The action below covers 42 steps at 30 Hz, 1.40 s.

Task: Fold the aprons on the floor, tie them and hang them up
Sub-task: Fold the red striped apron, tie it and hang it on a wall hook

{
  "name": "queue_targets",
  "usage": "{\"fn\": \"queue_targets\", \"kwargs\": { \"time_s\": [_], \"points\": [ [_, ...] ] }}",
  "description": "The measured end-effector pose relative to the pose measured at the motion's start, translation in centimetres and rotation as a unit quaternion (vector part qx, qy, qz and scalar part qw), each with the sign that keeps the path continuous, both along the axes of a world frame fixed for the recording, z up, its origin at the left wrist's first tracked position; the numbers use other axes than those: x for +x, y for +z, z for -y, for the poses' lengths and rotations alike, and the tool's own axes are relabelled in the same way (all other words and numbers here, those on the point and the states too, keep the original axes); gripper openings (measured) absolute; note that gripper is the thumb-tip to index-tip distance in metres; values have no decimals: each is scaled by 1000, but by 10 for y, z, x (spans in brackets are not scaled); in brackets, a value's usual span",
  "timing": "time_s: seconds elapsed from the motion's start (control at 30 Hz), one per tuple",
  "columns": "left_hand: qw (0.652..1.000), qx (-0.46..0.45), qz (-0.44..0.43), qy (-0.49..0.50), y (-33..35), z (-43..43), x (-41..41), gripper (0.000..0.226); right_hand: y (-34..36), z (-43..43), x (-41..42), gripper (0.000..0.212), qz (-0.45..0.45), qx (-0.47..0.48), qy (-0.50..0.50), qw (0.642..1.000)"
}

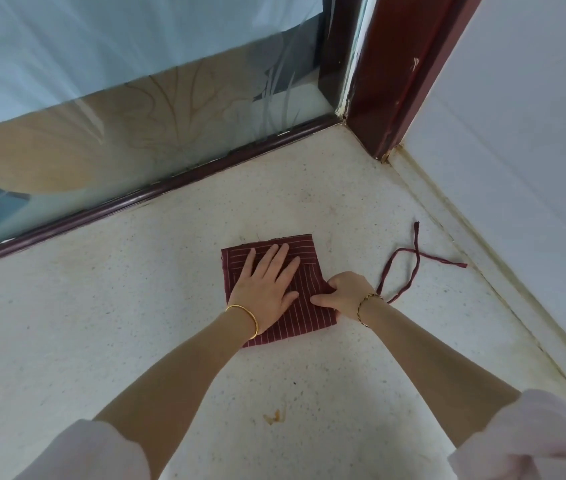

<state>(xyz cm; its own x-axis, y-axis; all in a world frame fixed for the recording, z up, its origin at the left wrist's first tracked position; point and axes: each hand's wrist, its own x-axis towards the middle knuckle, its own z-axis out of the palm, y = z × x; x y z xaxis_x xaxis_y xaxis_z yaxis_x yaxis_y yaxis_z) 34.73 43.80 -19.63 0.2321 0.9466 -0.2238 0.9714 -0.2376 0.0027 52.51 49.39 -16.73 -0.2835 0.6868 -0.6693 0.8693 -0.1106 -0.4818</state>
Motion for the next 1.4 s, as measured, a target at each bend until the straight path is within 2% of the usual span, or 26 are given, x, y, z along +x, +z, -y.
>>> {"fn": "queue_targets", "kwargs": {
  "time_s": [0.1, 0.23, 0.3, 0.33, 0.37, 0.4, 0.47, 0.5, 0.57, 0.67, 0.8, 0.93, 1.03, 1.1, 1.17, 1.2, 1.27, 1.33, 1.4],
  "points": [
    [999, -4, -35, -1, -8, 0, -2, 66, 6, 1, 12, 22, -29, 0, -19, 999],
    [999, 16, -50, 5, -12, -2, -6, 65, 22, -17, 41, 14, 90, 103, 35, 990],
    [999, 18, -49, 9, -15, -1, -6, 66, 31, -25, 46, 8, 193, 215, 59, 955],
    [999, 19, -42, 12, -16, -1, -6, 66, 34, -24, 44, 14, 220, 290, 64, 929],
    [999, 19, -36, 15, -16, -1, -6, 66, 37, -21, 37, 25, 199, 347, 59, 914],
    [999, 16, -35, 16, -16, -2, -6, 66, 41, -16, 26, 31, 137, 378, 52, 914],
    [999, 4, -39, 14, -16, -2, -6, 66, 47, -1, -2, 28, 14, 365, 70, 928],
    [999, -2, -35, 12, -16, -2, -6, 67, 44, 8, -17, 26, -12, 336, 99, 937],
    [1000, 1, 3, 15, -15, -3, -7, 65, 29, 25, -38, 26, -10, 289, 142, 947],
    [995, 35, 86, 37, -14, -1, -15, 58, 1, 35, -45, 48, 23, 243, 125, 962],
    [993, 67, 57, 78, -20, 8, -29, 58, -9, 27, -43, 74, 24, 206, 118, 971],
    [967, 31, 103, 230, -22, 10, -41, 65, -5, 21, -42, 76, -3, 159, 86, 984],
    [962, 45, 131, 235, -13, 5, -51, 67, 1, 19, -46, 67, -2, 134, 59, 989],
    [960, 73, 161, 217, -4, -3, -59, 57, 11, 13, -51, 47, 26, 157, 85, 984],
    [957, 74, 196, 199, 5, -16, -67, 53, 21, 4, -58, 29, 60, 256, 127, 956],
    [961, 47, 202, 185, 11, -24, -69, 54, 23, -3, -61, 27, 71, 311, 144, 937],
    [974, -33, 173, 145, 18, -38, -72, 58, 21, -18, -68, 41, 98, 366, 187, 906],
    [981, -79, 128, 120, 22, -49, -70, 60, 13, -35, -72, 66, 135, 324, 225, 909],
    [983, -88, 101, 122, 23, -56, -67, 61, 7, -44, -74, 71, 167, 262, 239, 920]
  ]
}}
